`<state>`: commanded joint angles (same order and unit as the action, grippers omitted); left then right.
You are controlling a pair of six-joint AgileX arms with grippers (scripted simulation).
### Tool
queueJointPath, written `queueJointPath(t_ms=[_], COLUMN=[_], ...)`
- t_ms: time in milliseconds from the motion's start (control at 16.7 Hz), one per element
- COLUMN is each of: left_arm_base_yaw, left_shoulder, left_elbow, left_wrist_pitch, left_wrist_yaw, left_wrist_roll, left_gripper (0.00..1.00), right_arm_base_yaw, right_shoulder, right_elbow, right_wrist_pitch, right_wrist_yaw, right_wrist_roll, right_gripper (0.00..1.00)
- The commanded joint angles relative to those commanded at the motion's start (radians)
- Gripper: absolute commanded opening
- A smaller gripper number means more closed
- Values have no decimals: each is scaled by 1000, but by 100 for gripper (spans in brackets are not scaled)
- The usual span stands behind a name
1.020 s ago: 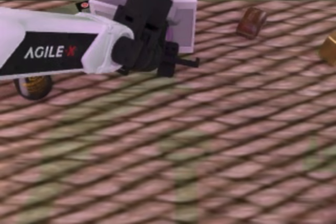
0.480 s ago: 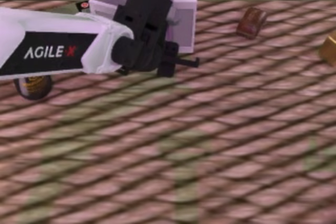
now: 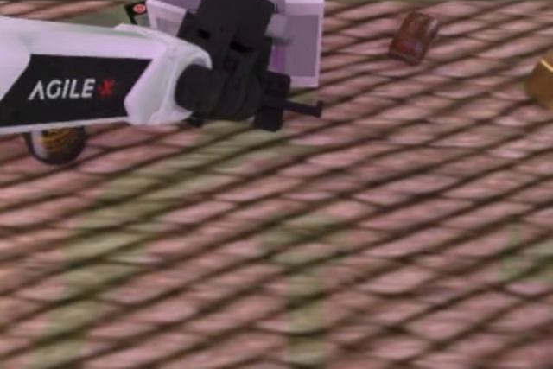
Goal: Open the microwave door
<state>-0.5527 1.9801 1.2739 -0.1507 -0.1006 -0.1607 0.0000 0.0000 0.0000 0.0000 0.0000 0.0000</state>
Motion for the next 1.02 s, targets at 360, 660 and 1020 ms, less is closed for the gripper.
queueJointPath(t_ms=[360,660,1020], left_arm_base_yaw=[6,6,6], left_shoulder=[-5,-5,-5], left_elbow=[-13,-13,-13], left_wrist_pitch=[3,3,3], left_wrist_yaw=[8,8,8], left_wrist_roll=[13,13,13], left_gripper=[0,0,0], right_arm_base_yaw=[0,0,0], right_shoulder=[0,0,0], right_elbow=[0,0,0], right_wrist_pitch=[0,0,0], right_wrist_yaw=[0,0,0], right_wrist_roll=[0,0,0], right_gripper=[100,100,100])
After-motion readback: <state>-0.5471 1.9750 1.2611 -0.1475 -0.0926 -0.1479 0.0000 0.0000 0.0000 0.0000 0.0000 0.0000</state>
